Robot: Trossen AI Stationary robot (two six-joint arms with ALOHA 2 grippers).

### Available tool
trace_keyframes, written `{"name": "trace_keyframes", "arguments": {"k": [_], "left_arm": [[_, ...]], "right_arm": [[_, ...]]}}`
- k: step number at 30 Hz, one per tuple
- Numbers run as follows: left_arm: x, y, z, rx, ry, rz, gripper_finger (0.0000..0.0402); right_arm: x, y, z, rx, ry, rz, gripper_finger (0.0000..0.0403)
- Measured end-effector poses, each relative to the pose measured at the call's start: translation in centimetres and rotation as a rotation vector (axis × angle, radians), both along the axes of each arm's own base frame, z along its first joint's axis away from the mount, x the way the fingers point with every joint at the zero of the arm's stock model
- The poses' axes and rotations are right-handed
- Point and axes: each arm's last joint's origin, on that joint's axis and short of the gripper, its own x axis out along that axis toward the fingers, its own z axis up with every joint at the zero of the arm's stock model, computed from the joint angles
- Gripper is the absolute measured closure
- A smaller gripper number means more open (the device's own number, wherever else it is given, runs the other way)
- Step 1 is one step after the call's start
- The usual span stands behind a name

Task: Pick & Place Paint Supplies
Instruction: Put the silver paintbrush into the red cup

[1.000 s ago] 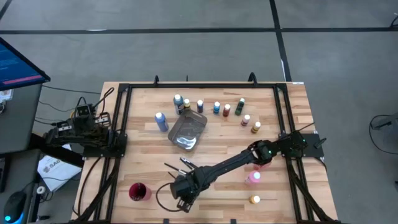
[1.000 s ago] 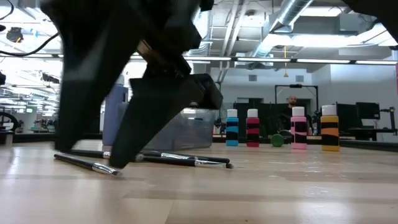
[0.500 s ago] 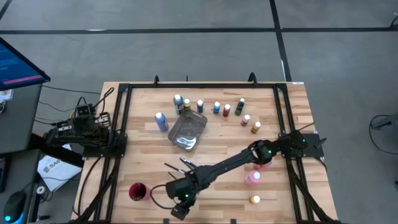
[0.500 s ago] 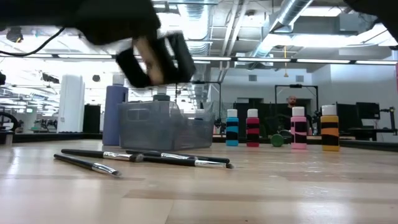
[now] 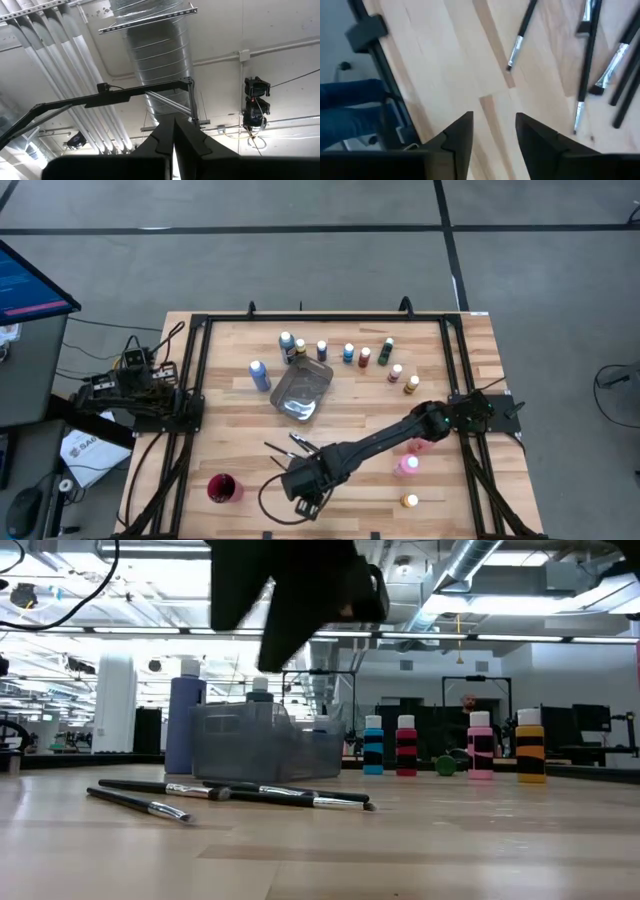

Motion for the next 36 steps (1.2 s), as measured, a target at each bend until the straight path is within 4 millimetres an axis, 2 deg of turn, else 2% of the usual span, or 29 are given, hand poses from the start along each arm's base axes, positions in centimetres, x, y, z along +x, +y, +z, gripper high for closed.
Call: {"name": "trace_keyframes", "arguments": {"k": [4,12,23,36], "left_arm": [[0.0,0.0,0.0,0.0,-0.001,0.0,0.0399],[0.0,0.0,0.0,0.0,0.0,0.002,0.0399],[0.0,0.0,0.0,0.0,0.0,0.002,0.0399],[0.0,0.0,0.0,0.0,0.0,0.002,0.0399]], "right_arm": [[0.0,-0.4,-1.8,-0.081,0.05,-0.023,0.0236],[0.8,-1.3,-2.7,-0.154,0.022,-0.076,0.0209],[1.7,-0.4,-3.6,-0.113,-0.049,-0.106,0.0206],[2.2,0.5,-6.6,-0.121,-0.041,-0.132,0.0206]]}}
